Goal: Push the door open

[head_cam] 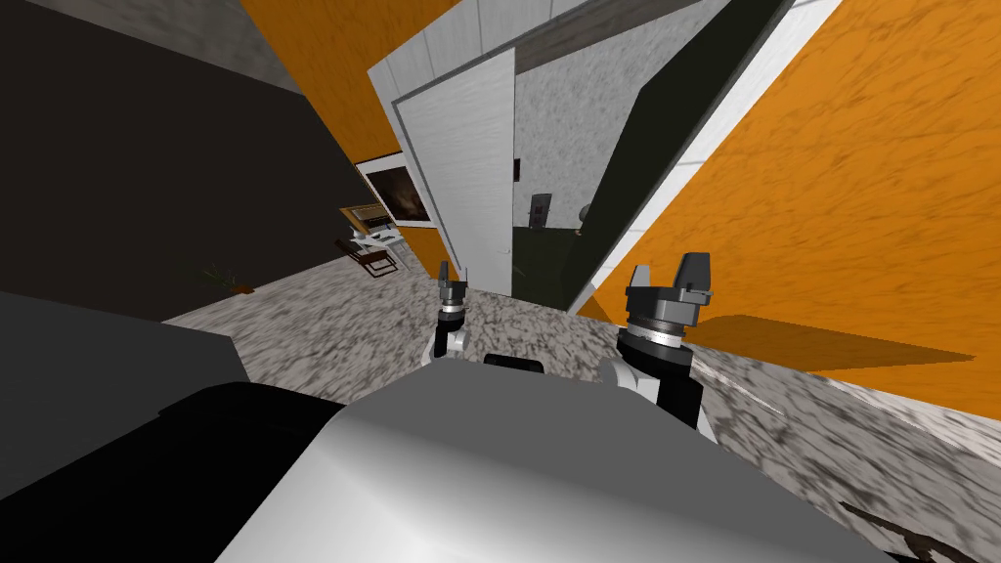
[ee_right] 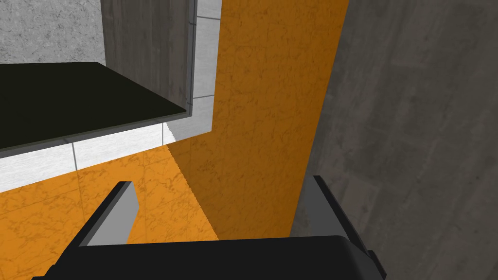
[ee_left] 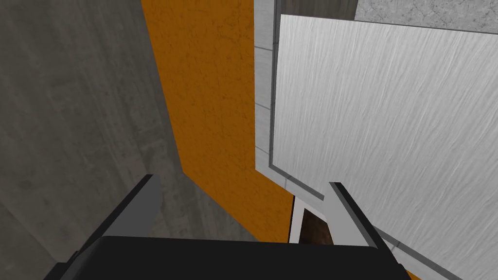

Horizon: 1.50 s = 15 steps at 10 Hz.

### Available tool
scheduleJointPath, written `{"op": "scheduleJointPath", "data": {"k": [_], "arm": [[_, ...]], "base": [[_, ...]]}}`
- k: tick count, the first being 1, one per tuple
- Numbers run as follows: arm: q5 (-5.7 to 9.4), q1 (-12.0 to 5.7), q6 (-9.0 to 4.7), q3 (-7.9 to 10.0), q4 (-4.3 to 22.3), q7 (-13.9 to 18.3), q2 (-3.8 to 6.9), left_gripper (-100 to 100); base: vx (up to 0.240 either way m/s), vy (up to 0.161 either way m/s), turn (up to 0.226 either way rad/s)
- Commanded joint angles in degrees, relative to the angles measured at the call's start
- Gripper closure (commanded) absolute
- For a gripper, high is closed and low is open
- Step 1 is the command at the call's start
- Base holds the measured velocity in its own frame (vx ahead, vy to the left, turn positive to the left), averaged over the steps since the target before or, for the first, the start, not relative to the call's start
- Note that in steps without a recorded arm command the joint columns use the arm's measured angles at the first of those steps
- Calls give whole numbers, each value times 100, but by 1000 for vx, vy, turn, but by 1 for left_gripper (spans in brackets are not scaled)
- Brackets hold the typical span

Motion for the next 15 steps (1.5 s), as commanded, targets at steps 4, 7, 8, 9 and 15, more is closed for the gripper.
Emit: {"op": "scheduleJointPath", "data": {"k": [4, 7, 8, 9, 15], "arm": [[-29, -219, -65, -33, 628, -15, 79, -100], [-47, -382, -106, -50, 1069, -22, 125, -100], [-53, -436, -120, -56, 1215, -24, 140, -100], [-59, -493, -135, -62, 1368, -27, 152, -100], [-97, -841, -223, -98, 2308, -42, 215, -100]], "base": [[98, 10, -1], [95, 19, -2], [98, 14, -1], [113, 6, -2], [97, 12, -2]]}}
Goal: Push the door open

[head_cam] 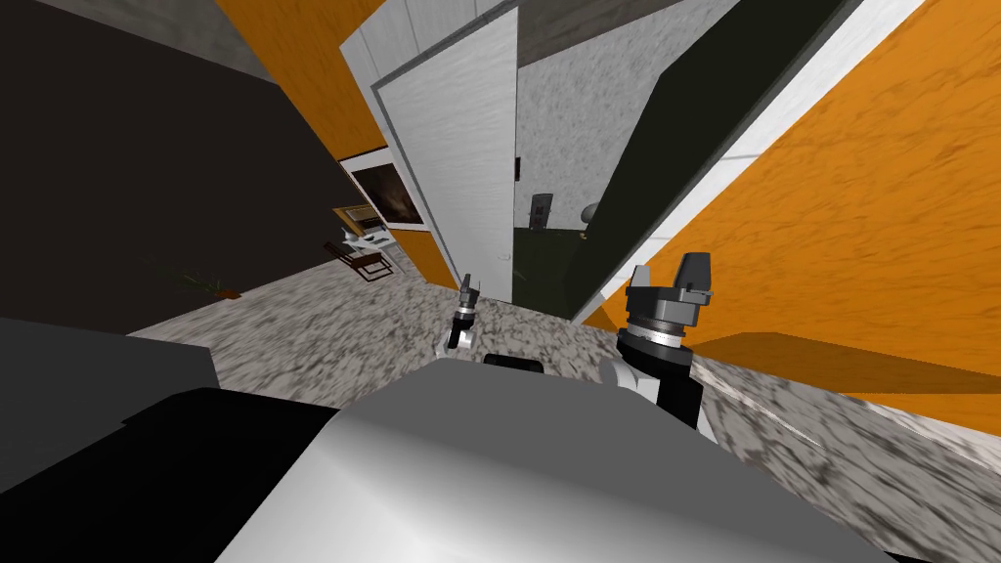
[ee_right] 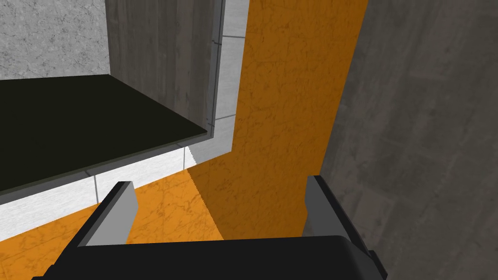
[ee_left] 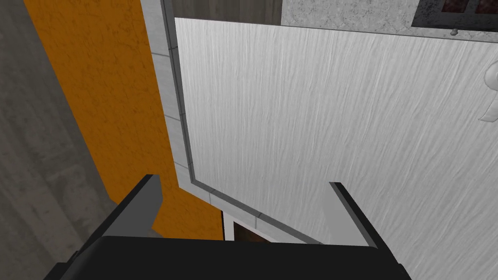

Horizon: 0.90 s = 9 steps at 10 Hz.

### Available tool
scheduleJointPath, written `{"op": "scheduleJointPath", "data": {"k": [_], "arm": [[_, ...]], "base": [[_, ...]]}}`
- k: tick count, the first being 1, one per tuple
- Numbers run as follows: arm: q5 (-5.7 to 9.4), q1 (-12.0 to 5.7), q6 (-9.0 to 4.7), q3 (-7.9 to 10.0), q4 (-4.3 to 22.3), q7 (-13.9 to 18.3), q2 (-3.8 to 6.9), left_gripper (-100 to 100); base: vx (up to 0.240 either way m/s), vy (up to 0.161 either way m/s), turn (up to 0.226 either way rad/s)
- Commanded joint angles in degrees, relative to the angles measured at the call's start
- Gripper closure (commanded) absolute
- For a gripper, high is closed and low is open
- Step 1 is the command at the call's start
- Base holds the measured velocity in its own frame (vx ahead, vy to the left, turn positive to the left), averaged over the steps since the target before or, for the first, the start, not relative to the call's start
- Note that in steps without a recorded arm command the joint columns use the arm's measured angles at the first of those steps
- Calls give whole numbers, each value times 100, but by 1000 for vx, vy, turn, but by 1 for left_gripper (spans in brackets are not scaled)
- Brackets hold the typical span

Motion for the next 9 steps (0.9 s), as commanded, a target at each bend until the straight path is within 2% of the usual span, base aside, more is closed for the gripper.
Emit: {"op": "scheduleJointPath", "data": {"k": [1, 9], "arm": [[-15, -79, -23, -20, 241, -11, 5, -100], [-67, -554, -144, -69, 1526, -32, 41, -100]], "base": [[108, 11, -2], [100, 12, -2]]}}
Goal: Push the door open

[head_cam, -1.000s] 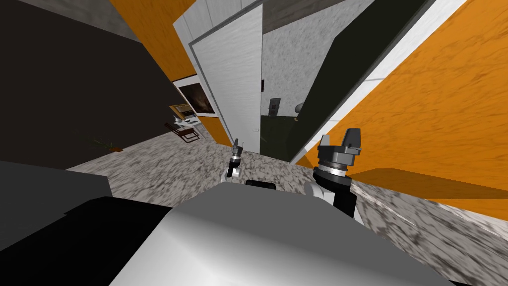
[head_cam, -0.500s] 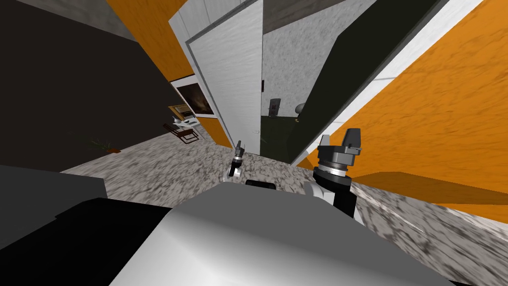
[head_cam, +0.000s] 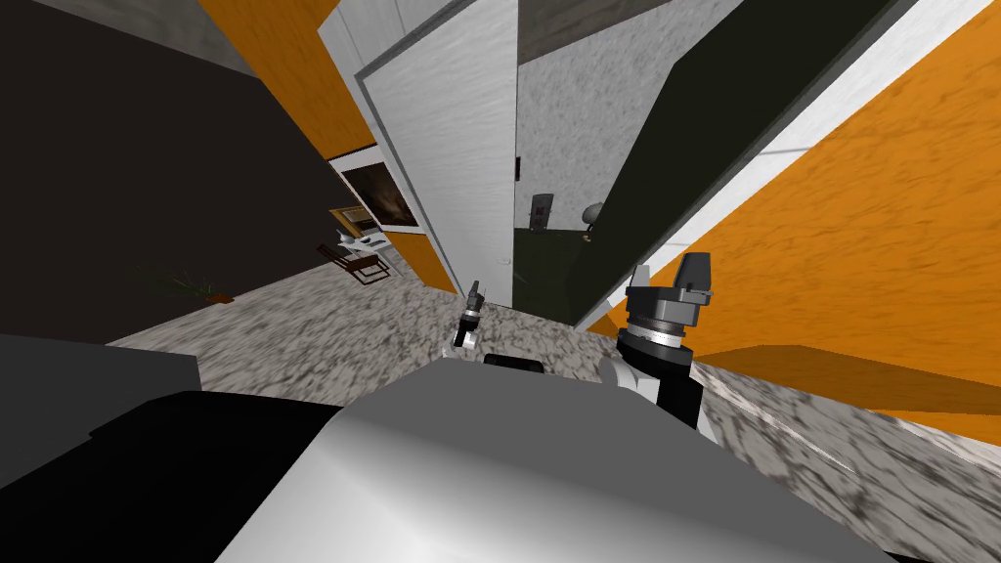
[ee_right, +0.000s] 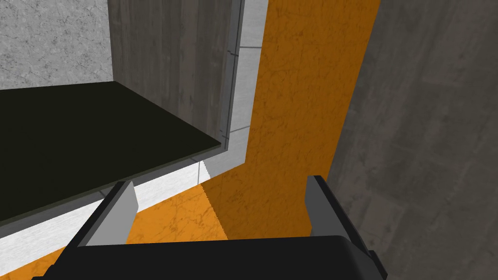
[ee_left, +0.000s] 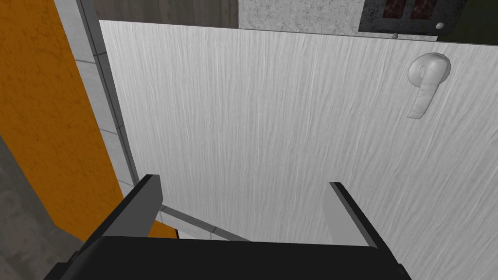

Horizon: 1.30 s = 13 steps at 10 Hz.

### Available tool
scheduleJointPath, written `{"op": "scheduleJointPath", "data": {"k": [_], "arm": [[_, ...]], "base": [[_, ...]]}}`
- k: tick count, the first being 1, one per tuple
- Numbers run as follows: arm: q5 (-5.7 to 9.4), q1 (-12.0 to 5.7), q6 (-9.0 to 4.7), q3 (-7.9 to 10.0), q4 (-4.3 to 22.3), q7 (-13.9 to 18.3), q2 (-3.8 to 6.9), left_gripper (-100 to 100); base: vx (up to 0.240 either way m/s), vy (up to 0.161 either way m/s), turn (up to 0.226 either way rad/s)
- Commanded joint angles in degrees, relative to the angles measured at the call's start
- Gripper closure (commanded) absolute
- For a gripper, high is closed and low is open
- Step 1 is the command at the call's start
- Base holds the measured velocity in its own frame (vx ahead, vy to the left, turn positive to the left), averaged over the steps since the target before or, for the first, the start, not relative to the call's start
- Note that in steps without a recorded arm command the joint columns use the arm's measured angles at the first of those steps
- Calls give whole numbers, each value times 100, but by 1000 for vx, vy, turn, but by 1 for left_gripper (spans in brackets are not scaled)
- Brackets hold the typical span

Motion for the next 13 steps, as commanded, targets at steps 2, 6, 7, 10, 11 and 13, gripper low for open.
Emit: {"op": "scheduleJointPath", "data": {"k": [2, 6, 7, 10, 11, 13], "arm": [[-11, -183, -43, -6, 449, 2, 14, -100], [-37, -413, -102, -30, 1073, -8, 10, -100], [-43, -468, -116, -35, 1222, -11, 6, -100], [-54, -577, -143, -47, 1515, -15, -2, -100], [-60, -631, -157, -52, 1662, -18, -7, -100], [-72, -738, -185, -63, 1951, -22, -16, -100]], "base": [[106, 15, -1], [97, 16, -2], [104, -1, -1], [90, 7, -1], [52, 15, 0], [81, 20, -3]]}}
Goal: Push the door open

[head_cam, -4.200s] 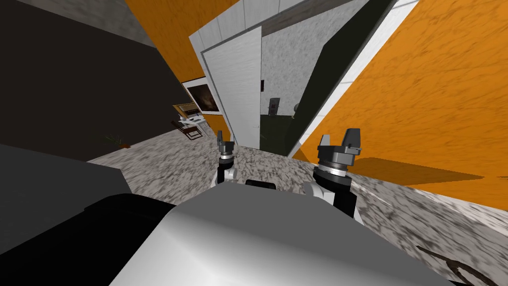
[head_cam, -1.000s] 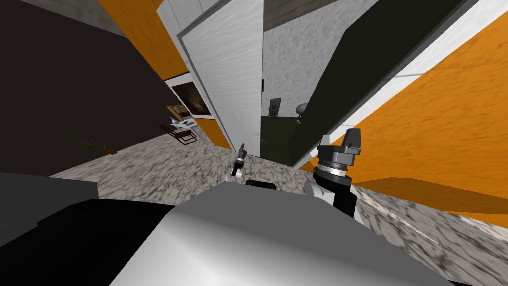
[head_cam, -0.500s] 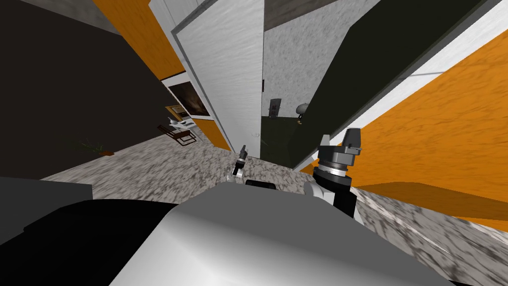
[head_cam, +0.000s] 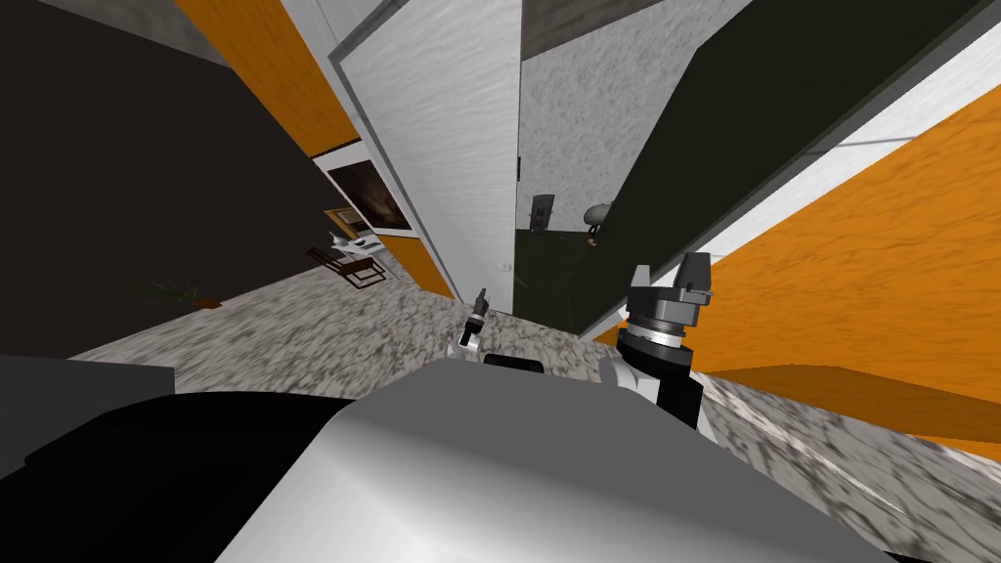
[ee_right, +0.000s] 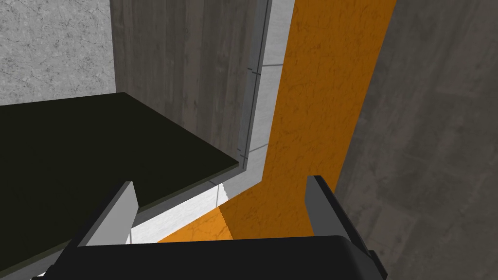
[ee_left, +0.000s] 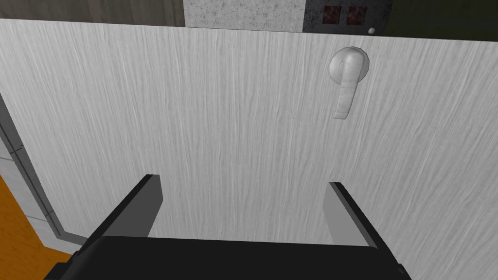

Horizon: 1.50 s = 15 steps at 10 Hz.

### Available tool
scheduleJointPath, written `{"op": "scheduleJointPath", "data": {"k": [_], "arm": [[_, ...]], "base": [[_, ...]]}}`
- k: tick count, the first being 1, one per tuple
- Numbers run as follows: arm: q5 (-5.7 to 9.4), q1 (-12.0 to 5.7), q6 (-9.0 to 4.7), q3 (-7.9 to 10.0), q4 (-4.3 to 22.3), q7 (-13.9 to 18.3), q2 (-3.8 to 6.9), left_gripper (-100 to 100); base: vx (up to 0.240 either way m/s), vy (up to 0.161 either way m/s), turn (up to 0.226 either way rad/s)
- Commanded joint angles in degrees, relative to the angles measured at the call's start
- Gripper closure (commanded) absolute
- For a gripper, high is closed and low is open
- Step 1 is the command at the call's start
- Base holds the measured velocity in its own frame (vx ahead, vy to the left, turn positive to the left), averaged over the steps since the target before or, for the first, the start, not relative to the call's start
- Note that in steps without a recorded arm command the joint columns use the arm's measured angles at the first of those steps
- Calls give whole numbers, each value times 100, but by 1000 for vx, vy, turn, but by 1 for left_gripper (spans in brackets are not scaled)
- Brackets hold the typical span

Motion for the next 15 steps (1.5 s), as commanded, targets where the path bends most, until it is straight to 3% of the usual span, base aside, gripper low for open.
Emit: {"op": "scheduleJointPath", "data": {"k": [1, 8, 9, 15], "arm": [[-9, -75, 1, -11, 194, 0, -7, -100], [-45, -399, -82, -44, 1071, -14, -60, -100], [-54, -484, -103, -53, 1299, -17, -78, -100], [-79, -716, -162, -77, 1926, -27, -141, -100]], "base": [[100, 18, 0], [99, 8, -1], [123, 13, -4], [112, 14, -1]]}}
